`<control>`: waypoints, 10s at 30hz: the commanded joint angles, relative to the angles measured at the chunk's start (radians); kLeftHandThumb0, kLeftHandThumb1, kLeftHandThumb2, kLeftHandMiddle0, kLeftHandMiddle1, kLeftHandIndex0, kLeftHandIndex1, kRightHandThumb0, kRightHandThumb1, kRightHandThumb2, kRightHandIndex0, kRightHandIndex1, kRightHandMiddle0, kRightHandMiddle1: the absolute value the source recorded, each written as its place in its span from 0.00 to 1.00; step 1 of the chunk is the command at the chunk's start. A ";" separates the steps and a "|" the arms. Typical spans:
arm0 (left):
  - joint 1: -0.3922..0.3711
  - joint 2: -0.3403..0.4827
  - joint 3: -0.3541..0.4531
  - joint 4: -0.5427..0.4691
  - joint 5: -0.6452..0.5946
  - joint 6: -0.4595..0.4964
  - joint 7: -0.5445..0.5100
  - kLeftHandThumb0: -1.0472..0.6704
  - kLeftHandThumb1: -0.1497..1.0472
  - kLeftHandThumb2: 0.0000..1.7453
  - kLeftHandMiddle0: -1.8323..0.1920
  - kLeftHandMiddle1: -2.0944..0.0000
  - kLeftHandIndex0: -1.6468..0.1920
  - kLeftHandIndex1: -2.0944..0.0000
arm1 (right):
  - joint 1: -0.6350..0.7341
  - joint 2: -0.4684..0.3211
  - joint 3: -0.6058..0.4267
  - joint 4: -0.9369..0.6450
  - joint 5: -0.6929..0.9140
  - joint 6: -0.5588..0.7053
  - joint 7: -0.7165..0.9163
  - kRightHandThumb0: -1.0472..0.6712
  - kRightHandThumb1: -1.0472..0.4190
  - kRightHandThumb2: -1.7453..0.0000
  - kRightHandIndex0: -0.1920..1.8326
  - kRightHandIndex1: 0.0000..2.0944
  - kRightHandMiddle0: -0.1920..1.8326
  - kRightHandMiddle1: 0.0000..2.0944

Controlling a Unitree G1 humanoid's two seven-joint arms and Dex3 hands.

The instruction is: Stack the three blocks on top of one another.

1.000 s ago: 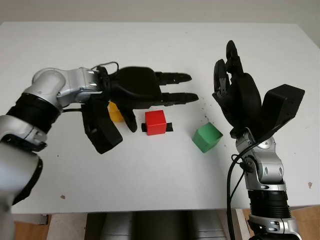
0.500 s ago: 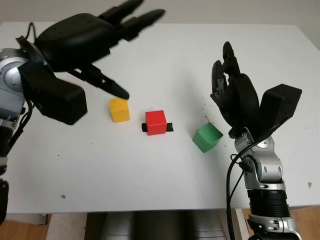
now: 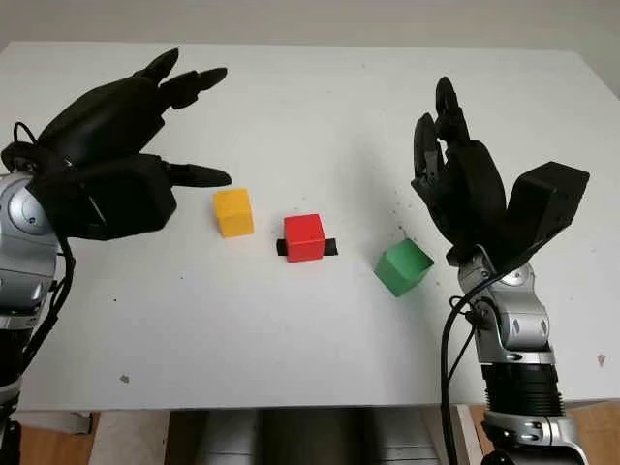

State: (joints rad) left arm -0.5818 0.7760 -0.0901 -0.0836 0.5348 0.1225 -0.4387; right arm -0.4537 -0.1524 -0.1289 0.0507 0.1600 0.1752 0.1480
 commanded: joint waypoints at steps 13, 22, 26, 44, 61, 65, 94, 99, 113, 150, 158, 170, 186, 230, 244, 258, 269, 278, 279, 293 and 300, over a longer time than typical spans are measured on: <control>0.000 0.002 -0.071 0.042 0.150 -0.089 0.029 0.07 0.99 0.04 0.97 0.97 0.81 0.97 | -0.014 -0.003 -0.004 0.015 -0.003 -0.029 -0.005 0.25 0.00 0.63 0.00 0.00 0.00 0.00; 0.020 -0.024 -0.121 0.066 0.326 -0.073 0.120 0.08 0.98 0.03 0.95 0.97 0.78 0.96 | -0.005 -0.010 -0.006 0.010 0.002 -0.028 0.005 0.26 0.00 0.62 0.00 0.00 0.00 0.00; 0.020 -0.040 -0.147 0.078 0.399 -0.038 0.129 0.09 0.98 0.03 0.95 0.97 0.79 0.96 | -0.004 -0.007 -0.007 0.010 0.001 -0.029 0.002 0.26 0.00 0.63 0.00 0.00 0.00 0.00; 0.034 -0.085 -0.186 0.164 0.431 -0.045 0.177 0.11 0.98 0.03 0.93 0.97 0.73 0.95 | 0.003 -0.018 -0.006 -0.006 0.003 -0.020 0.015 0.27 0.00 0.62 0.00 0.00 0.00 0.00; 0.034 -0.102 -0.186 0.227 0.436 -0.059 0.314 0.20 0.98 0.03 0.82 0.96 0.72 0.55 | 0.002 -0.028 -0.002 -0.013 -0.002 -0.014 0.019 0.26 0.00 0.61 0.00 0.00 0.00 0.00; 0.029 -0.100 -0.191 0.235 0.442 -0.061 0.336 0.23 0.98 0.03 0.80 0.96 0.70 0.54 | 0.003 -0.032 -0.005 -0.015 0.002 -0.012 0.025 0.27 0.00 0.60 0.00 0.00 0.00 0.00; 0.011 -0.093 -0.162 0.256 0.345 -0.128 0.365 0.40 1.00 0.04 0.72 0.97 0.71 0.41 | 0.004 -0.025 -0.006 -0.026 0.007 0.001 0.015 0.27 0.00 0.60 0.00 0.00 0.00 0.00; -0.008 -0.073 -0.136 0.249 0.311 -0.163 0.355 0.39 1.00 0.05 0.72 0.97 0.75 0.33 | 0.001 -0.027 -0.003 -0.018 0.010 -0.009 0.024 0.27 0.00 0.60 0.00 0.00 0.00 0.00; -0.050 -0.083 -0.033 0.173 0.080 -0.130 0.165 0.36 1.00 0.07 0.74 0.98 0.75 0.34 | -0.006 -0.025 -0.001 -0.010 0.000 -0.009 0.017 0.27 0.00 0.60 0.00 0.00 0.00 0.00; -0.432 -0.196 -0.196 0.162 -0.018 0.191 -0.434 0.38 0.97 0.03 0.72 0.97 0.71 0.24 | 0.000 0.020 0.025 -0.008 -0.003 -0.006 -0.025 0.26 0.00 0.64 0.00 0.00 0.00 0.00; -0.381 -0.221 -0.211 0.088 -0.009 0.283 -0.403 0.40 0.97 0.03 0.75 0.98 0.74 0.15 | -0.004 0.024 0.030 0.002 -0.002 -0.027 -0.010 0.26 0.00 0.64 0.00 0.00 0.00 0.00; -0.367 -0.216 -0.284 0.037 0.102 0.336 -0.398 0.43 0.96 0.03 0.74 0.97 0.70 0.08 | -0.011 0.027 0.029 -0.011 -0.001 -0.005 -0.030 0.24 0.00 0.66 0.00 0.00 0.00 0.00; -0.400 -0.197 -0.307 0.040 0.135 0.309 -0.520 0.47 0.99 0.03 0.87 0.48 0.60 0.00 | -0.017 0.038 0.032 -0.004 -0.004 -0.018 -0.041 0.23 0.00 0.66 0.00 0.00 0.00 0.00; -0.390 -0.202 -0.304 0.092 0.039 0.115 -0.472 0.46 0.98 0.03 0.81 0.73 0.79 0.08 | 0.002 0.040 0.030 -0.039 -0.007 0.003 -0.060 0.22 0.00 0.67 0.00 0.00 0.00 0.01; -0.378 -0.144 -0.325 0.121 0.087 -0.137 -0.400 0.43 0.97 0.03 0.76 0.93 0.75 0.17 | 0.006 0.038 0.030 -0.034 -0.010 -0.004 -0.055 0.23 0.00 0.67 0.00 0.00 0.00 0.00; -0.355 -0.125 -0.311 0.177 0.180 -0.391 -0.243 0.38 0.96 0.03 0.78 0.96 0.76 0.23 | 0.010 0.040 0.029 -0.041 -0.010 0.001 -0.058 0.23 0.00 0.67 0.00 0.00 0.00 0.01; -0.371 -0.128 -0.305 0.252 0.123 -0.482 -0.239 0.38 0.96 0.03 0.79 0.96 0.73 0.21 | 0.011 0.039 0.029 -0.040 -0.014 -0.003 -0.056 0.23 0.00 0.67 0.00 0.00 0.00 0.01; -0.395 -0.128 -0.306 0.283 0.130 -0.495 -0.264 0.37 0.97 0.03 0.79 0.97 0.73 0.28 | 0.017 0.042 0.029 -0.049 -0.009 0.002 -0.056 0.23 0.00 0.67 0.00 0.00 0.00 0.00; -0.395 -0.127 -0.306 0.284 0.134 -0.498 -0.258 0.36 0.97 0.03 0.79 0.97 0.74 0.29 | 0.017 0.042 0.029 -0.050 -0.009 0.004 -0.056 0.23 0.00 0.67 0.00 0.00 0.00 0.00; -0.391 -0.138 -0.304 0.275 0.173 -0.486 -0.224 0.24 0.91 0.03 0.93 0.98 0.86 0.98 | 0.016 0.043 0.028 -0.046 -0.009 0.001 -0.057 0.24 0.00 0.67 0.00 0.00 0.00 0.01; -0.391 -0.146 -0.304 0.271 0.158 -0.474 -0.229 0.25 0.91 0.03 0.94 0.98 0.90 0.99 | 0.015 0.040 0.029 -0.041 -0.013 -0.005 -0.053 0.24 0.00 0.67 0.00 0.00 0.00 0.01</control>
State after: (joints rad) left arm -0.9611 0.6364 -0.4027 0.1984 0.7016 -0.3491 -0.6725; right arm -0.4415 -0.1079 -0.0984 0.0165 0.1487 0.1807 0.0921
